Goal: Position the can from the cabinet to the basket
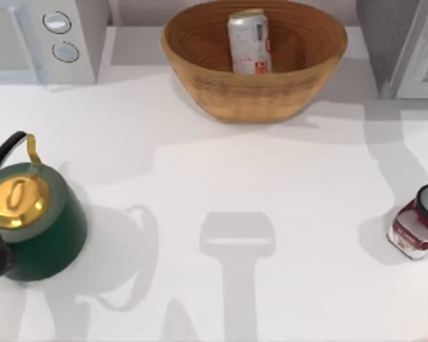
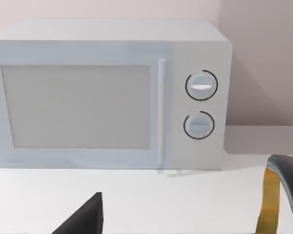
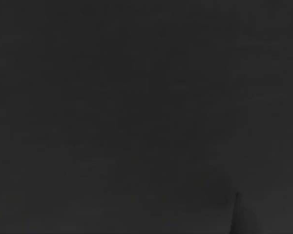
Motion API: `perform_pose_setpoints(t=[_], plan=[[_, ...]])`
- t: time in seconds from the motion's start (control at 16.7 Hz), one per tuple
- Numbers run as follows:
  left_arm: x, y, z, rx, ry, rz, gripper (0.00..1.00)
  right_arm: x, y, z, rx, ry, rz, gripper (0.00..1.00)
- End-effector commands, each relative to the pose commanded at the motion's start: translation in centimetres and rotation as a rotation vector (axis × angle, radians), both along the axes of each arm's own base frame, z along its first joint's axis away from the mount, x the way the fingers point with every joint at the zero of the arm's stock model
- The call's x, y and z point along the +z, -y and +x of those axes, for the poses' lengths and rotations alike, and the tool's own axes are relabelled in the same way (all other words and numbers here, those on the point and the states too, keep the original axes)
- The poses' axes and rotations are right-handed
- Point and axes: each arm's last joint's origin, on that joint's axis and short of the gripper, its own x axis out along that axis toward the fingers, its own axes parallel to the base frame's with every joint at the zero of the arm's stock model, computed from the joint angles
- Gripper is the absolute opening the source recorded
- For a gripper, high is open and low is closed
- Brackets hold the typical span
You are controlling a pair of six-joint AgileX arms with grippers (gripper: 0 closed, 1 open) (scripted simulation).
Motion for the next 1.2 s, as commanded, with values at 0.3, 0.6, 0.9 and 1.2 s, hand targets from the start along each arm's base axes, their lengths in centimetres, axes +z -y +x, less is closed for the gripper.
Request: perform_pose_setpoints(t=[0.3, 0.6, 0.9, 1.2], plan=[[0.0, 0.0, 0.0, 0.0, 0.0, 0.0, 1.0, -0.1, -1.0, -0.6, 0.0, -0.004, -0.002, 1.0], [0.0, 0.0, 0.0, 0.0, 0.0, 0.0, 1.0, 0.6, -0.1, -0.2, -0.042, 0.017, -0.004, 1.0], [0.0, 0.0, 0.0, 0.0, 0.0, 0.0, 1.0, 0.6, 0.0, 2.8, -0.041, 0.017, -0.004, 1.0], [0.0, 0.0, 0.0, 0.0, 0.0, 0.0, 1.0, 0.7, 0.1, 2.9, -0.037, 0.024, -0.004, 1.0]])
